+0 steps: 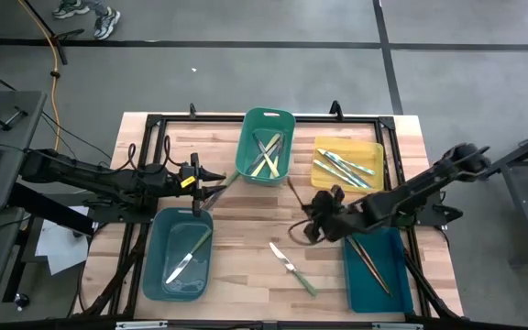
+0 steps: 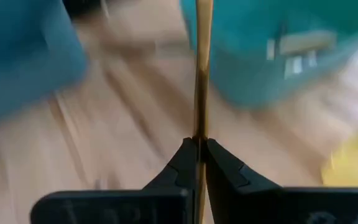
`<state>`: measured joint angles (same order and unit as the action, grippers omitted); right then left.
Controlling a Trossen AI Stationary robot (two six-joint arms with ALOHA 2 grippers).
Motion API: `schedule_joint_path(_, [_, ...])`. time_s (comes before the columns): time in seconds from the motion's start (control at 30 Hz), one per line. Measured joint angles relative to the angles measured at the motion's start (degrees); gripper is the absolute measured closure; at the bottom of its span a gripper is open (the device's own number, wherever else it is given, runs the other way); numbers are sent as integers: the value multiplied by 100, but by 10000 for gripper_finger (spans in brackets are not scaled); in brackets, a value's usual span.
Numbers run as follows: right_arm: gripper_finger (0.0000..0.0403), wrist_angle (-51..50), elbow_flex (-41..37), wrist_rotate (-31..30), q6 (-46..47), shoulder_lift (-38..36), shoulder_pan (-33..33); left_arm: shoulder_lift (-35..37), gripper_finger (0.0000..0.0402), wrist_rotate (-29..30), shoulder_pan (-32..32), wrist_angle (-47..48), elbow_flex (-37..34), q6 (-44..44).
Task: Sort silverware by color (type)
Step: Put the gold knife into the right blue bin
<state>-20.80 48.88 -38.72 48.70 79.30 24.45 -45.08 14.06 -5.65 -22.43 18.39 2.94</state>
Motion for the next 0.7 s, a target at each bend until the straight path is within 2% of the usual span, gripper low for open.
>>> schedule_joint_path(0.07, [396, 1170, -459, -387, -607, -239, -108, 0, 282, 0, 2, -51, 0, 2])
schedule_joint_path(0.13, [396, 2562, -932, -451, -1371, -361, -296, -1, 282, 0, 2, -166, 0, 47])
schedule_joint_path(0.23, [396, 4606, -1501, -19, -2453, -348, -680, -2, 282, 0, 2, -338, -2, 330])
schedule_joint_path(0.33, [396, 5996, -1801, 672, -3134, -242, -1127, 0, 282, 0, 2, -546, -2, 433])
schedule_joint_path(0.43, [396, 6447, -1820, 1264, -3468, -208, -1522, -2, 282, 0, 2, -547, -2, 369])
schedule_joint_path(0.63, [396, 6352, -1703, 2153, -3585, -205, -1936, -2, 282, 0, 2, -547, -2, 84])
schedule_joint_path(0.7, [396, 6323, -1703, 2276, -3551, -203, -1990, -2, 282, 0, 2, -549, -2, 87])
